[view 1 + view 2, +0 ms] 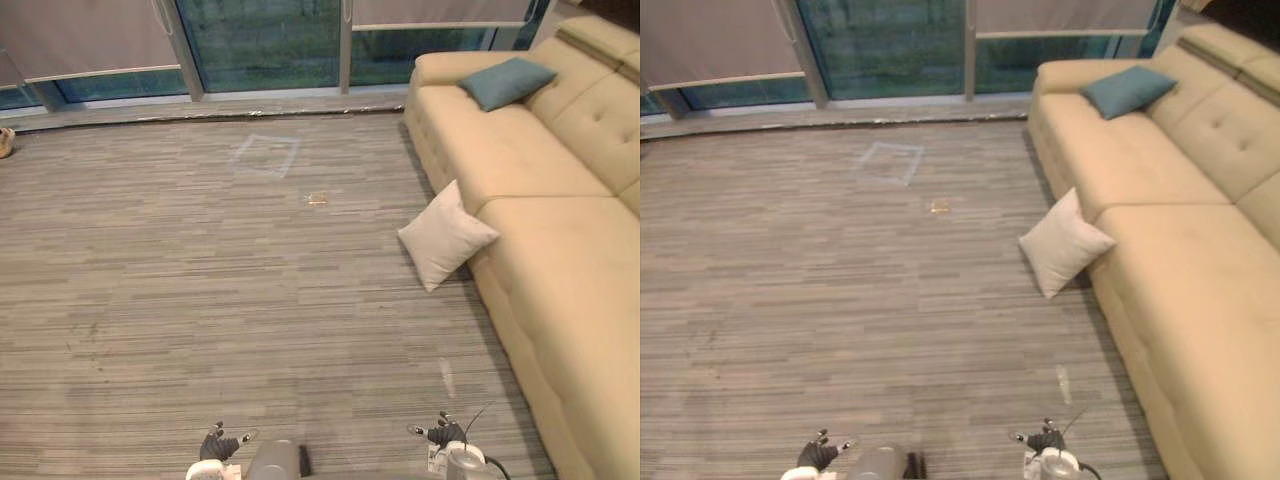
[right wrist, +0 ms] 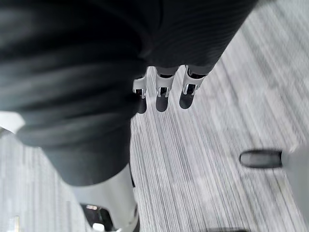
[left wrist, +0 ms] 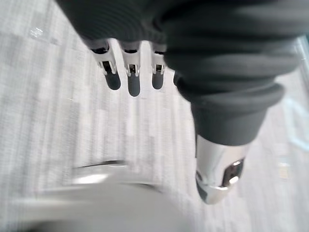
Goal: Pick up cushions and gather them together orderly.
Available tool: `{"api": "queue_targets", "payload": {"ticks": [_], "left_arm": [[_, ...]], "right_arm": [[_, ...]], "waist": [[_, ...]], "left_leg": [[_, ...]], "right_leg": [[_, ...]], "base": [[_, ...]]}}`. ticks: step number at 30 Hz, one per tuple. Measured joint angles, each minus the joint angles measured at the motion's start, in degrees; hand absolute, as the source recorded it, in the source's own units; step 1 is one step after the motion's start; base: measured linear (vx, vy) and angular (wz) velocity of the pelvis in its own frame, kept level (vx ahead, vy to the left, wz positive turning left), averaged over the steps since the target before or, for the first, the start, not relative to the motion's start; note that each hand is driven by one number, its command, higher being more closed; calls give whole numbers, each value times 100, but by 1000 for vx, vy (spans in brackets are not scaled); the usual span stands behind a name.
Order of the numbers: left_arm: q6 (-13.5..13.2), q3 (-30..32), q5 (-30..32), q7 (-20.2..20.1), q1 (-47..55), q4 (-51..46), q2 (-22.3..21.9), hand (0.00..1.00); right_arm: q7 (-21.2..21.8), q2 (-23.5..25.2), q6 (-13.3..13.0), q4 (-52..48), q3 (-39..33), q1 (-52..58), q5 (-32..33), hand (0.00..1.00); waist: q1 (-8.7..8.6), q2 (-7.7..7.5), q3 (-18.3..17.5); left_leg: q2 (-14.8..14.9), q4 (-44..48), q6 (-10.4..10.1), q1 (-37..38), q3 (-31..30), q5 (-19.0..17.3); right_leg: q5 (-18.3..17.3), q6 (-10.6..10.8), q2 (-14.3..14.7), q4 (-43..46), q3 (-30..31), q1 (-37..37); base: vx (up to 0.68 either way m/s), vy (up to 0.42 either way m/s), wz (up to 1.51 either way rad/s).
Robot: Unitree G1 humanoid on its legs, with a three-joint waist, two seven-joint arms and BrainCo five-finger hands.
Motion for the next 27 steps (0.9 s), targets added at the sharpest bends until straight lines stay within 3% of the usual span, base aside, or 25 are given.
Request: {"api": "queue_targets", "payload": {"ticks": [1, 3, 4, 5, 7, 8, 10, 11, 13, 14, 15, 16, 17, 18, 20, 23, 24, 25, 27], "left_arm": [[6, 18, 13, -13, 4, 61, 103, 0], [12, 19, 15, -41, -34, 74, 223, 0], [14, 19, 14, -38, -29, 80, 225, 0], [16, 17, 13, -32, -21, 100, 219, 0], [32, 11, 15, -35, -24, 124, 234, 0], [41, 4, 15, -32, -23, 157, 251, 0], [45, 17, 15, -28, -38, 167, 261, 0], [46, 18, 17, -32, -146, 169, 257, 0], [49, 15, 20, -37, -233, 171, 247, 0], [53, 4, 27, -40, -243, 172, 255, 0], [57, -36, 41, -55, -222, 179, 367, 0], [57, -67, 78, -67, -222, 176, 440, 0], [65, -157, 144, -92, -229, 187, 530, 0], [64, -151, 155, -100, -264, 210, 407, 0], [54, -99, 265, -124, -256, 187, 192, 0], [49, 351, 352, -144, -213, 29, -41, 0], [45, 501, 354, -146, -145, -98, -91, 0], [54, 535, 343, -137, -98, -167, -91, 0], [54, 541, 279, -123, -35, -331, -122, 0]], "right_arm": [[2, 127, 4, 19, -9, -38, -17, 0], [7, 230, -1, 11, 8, -44, -124, 0], [4, 227, -1, 11, 7, -46, -203, 0], [0, 225, -1, 10, 7, -20, -214, 0], [3, 255, -6, 10, 7, 50, -213, 0], [6, 258, -26, -63, 12, 109, -211, 0], [7, 261, -34, -75, 18, 141, -210, 0], [12, 275, -70, -87, 15, 95, -208, 0], [17, 275, -81, -84, 14, -13, -202, 0], [21, 286, -81, -84, 18, -53, -201, 0], [20, 307, -81, -86, 16, -62, -200, 0], [18, 308, -78, -83, 15, 5, -201, 0], [12, 279, -93, -141, -58, 154, -125, 0], [11, 121, -80, -214, -72, 184, -121, 0], [35, 103, -74, -266, -298, 286, -129, 0], [41, 145, -32, -462, -312, 365, -126, 0], [46, 152, -14, -530, -217, 386, -160, 0], [46, 180, -10, -531, -202, 389, -148, 0], [46, 235, 16, -515, -216, 430, -141, 0]], "waist": [[-2, -170, -23], [-1, -383, -29], [1, -388, -18], [0, -378, 6], [-34, -379, 61], [-72, -362, 97], [-101, -377, 80], [-170, -375, 83], [-245, -349, 112], [-336, -383, 132], [-421, -528, 168], [-456, -648, 155], [-526, -782, 146], [-559, -602, 119], [-586, -349, -7], [-620, -98, -41], [-589, -37, -22], [-524, -54, 6], [-331, -152, 28]], "left_leg": [[-115, 202, 310, -42, 122, -287], [-328, 116, 585, 122, 351, -463], [-403, -111, 677, 385, 468, -496], [-476, -352, 757, 739, 554, -538], [-606, -589, 804, 1294, 608, -681], [-712, -766, 794, 1807, 709, -829], [-758, -1084, 757, 2390, 868, -916], [-735, -1326, 723, 2729, 935, -955], [-612, -1432, 616, 2961, 1092, -1089], [-576, -1459, 557, 3103, 1174, -1138], [-686, -1495, 555, 3251, 1157, -1139], [-816, -1542, 552, 3371, 1120, -1141], [-1031, -1561, 433, 3605, 919, -1212], [-936, -1548, 400, 3763, 724, -1233], [-736, -1007, 266, 3654, 429, -1315], [-131, 1881, -276, 2425, 178, -1382], [184, 2998, -316, 1984, 219, -1389], [375, 3568, -253, 1724, 295, -1447], [507, 3620, 48, 1396, 520, -1648]], "right_leg": [[-23, 73, -161, 65, 64, 0], [24, 183, -390, 595, 261, -228], [78, 314, -433, 1302, 383, -497], [201, 594, -463, 2185, 477, -834], [230, 847, -530, 3549, 473, -1231], [23, 715, -615, 4325, 228, -1522], [-244, 529, -548, 4386, -155, -1817], [-354, 368, -337, 4134, -479, -2131], [-310, 288, 114, 3404, -697, -2560], [76, 225, 423, 2541, -869, -2718], [621, 203, 604, 1651, -882, -2695], [985, 216, 647, 1200, -826, -2684], [1820, -348, 649, 1140, -574, -2691], [1523, -651, 743, 1549, -598, -2740], [1110, -622, 831, 1613, -643, -2656], [938, -685, 1092, 1218, -574, -2184], [858, -785, 1245, 1122, -460, -1898], [700, -963, 1328, 1105, -270, -1602], [580, -931, 1348, 992, 180, -1131]], "base": [[508, 339, -53], [538, 317, -43], [541, 327, -50], [419, 275, -39], [365, 206, -20], [493, 225, -17], [440, 151, -24], [394, 88, -31], [407, 51, -42], [489, 22, -39], [406, 15, -26], [472, -37, 6], [515, -50, 8], [609, -62, 7], [436, -65, -5], [441, -74, -5], [440, -32, -49], [416, 14, -62], [460, 75, -93]]}}
